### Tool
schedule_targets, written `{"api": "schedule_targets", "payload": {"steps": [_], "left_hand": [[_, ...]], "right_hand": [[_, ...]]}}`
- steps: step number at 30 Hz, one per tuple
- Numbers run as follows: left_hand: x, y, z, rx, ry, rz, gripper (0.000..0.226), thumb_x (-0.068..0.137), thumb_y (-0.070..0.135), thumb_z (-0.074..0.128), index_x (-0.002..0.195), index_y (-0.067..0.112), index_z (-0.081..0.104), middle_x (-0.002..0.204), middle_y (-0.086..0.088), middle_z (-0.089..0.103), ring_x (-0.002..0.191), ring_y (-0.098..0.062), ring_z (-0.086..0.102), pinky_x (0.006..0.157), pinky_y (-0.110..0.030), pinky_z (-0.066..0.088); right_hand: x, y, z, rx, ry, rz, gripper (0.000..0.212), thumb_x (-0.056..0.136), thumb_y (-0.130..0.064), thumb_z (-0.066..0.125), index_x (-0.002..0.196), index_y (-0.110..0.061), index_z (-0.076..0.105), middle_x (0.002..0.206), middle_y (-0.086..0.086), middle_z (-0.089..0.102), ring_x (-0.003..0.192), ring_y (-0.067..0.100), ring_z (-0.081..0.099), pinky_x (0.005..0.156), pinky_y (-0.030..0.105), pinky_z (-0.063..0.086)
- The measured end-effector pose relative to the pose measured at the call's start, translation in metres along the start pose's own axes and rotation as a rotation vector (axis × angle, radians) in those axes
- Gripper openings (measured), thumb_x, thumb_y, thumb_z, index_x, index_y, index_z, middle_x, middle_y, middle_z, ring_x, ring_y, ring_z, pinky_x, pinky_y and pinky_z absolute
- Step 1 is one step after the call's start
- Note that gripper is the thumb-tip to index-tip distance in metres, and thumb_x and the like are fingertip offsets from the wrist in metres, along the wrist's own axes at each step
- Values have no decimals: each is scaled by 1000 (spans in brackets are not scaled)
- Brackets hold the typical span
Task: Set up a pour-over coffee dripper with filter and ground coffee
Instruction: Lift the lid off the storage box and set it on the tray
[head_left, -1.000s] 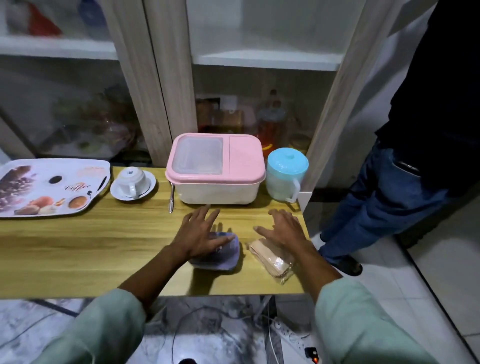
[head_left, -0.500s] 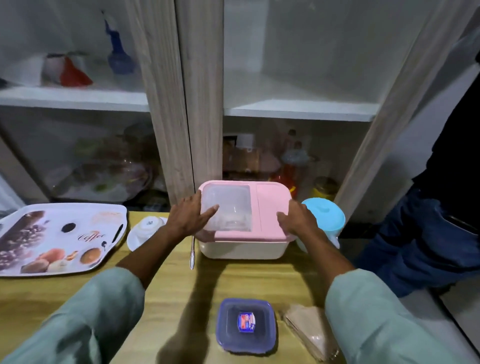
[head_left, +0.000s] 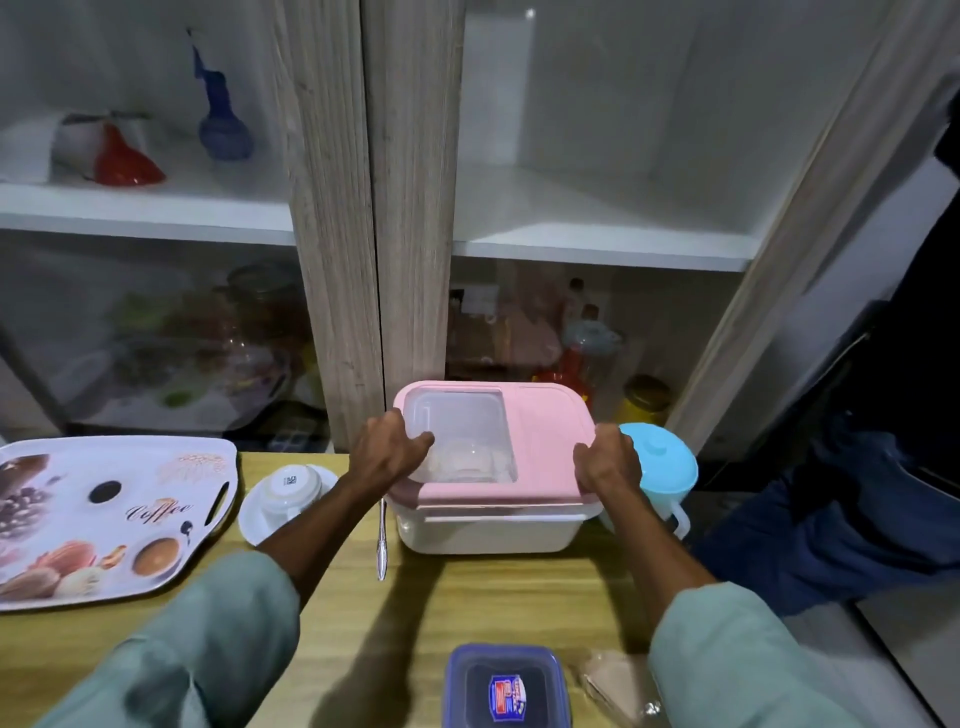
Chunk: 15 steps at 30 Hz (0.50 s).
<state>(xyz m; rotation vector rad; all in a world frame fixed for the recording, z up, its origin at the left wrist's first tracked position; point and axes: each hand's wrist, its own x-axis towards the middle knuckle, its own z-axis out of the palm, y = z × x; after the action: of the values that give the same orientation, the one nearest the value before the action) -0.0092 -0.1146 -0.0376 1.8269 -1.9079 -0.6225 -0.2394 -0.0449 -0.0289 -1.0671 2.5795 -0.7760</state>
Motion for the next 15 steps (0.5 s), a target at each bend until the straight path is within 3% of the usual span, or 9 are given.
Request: {"api": "schedule_targets", "payload": {"steps": [4, 6, 9, 11, 12, 14, 15], "left_hand": [[-1, 10, -22, -68, 47, 45, 28, 85, 18, 63, 108, 3, 55, 102, -17, 65, 83, -25, 60, 67, -32, 52], [-12, 13, -36, -124, 119, 111, 31, 86, 15, 63, 112, 3, 54, 106, -19, 64, 85, -26, 60, 65, -30, 50], [-30, 14, -60, -371, 264, 263, 44, 84, 7, 64, 125, 8, 46, 117, -16, 60, 103, -30, 61, 80, -43, 57], [-46, 16, -76, -600, 293, 299, 41, 86, 3, 61, 123, 16, 51, 114, -4, 61, 102, -20, 61, 78, -34, 57], [-55, 17, -83, -751, 270, 275, 31, 90, 5, 57, 116, 21, 58, 108, 2, 63, 99, -15, 61, 74, -26, 55], [-75, 17, -96, -1055, 216, 151, 28, 98, 15, 40, 97, 28, 65, 95, 8, 68, 93, -14, 63, 70, -20, 51], [-84, 14, -101, -1177, 196, 71, 33, 98, 21, 34, 95, 25, 66, 93, 6, 69, 94, -16, 62, 72, -21, 49]], "right_hand": [[-2, -17, -25, 88, 24, -31, 20, 92, -17, 60, 110, -8, 58, 105, 14, 65, 84, 23, 60, 69, 29, 49], [-9, -22, -38, 172, -2, -83, 24, 91, -15, 61, 114, -8, 57, 110, 14, 65, 91, 25, 63, 71, 29, 51], [-24, -26, -55, 425, -26, -165, 44, 90, -8, 60, 132, -14, 46, 127, 10, 58, 114, 27, 59, 87, 37, 53], [-40, -29, -66, 621, -17, -179, 54, 91, -3, 57, 141, -17, 39, 136, 7, 51, 122, 27, 53, 98, 43, 51], [-47, -30, -69, 707, 2, -175, 45, 93, -6, 55, 137, -15, 46, 132, 8, 55, 118, 25, 56, 97, 41, 53], [-61, -27, -76, 916, 44, -82, 18, 96, -13, 47, 99, -9, 65, 100, 9, 66, 91, 21, 62, 75, 25, 56], [-68, -24, -79, 1037, 37, -7, 24, 95, -17, 45, 83, -10, 64, 89, 9, 66, 82, 21, 61, 66, 21, 53]]}}
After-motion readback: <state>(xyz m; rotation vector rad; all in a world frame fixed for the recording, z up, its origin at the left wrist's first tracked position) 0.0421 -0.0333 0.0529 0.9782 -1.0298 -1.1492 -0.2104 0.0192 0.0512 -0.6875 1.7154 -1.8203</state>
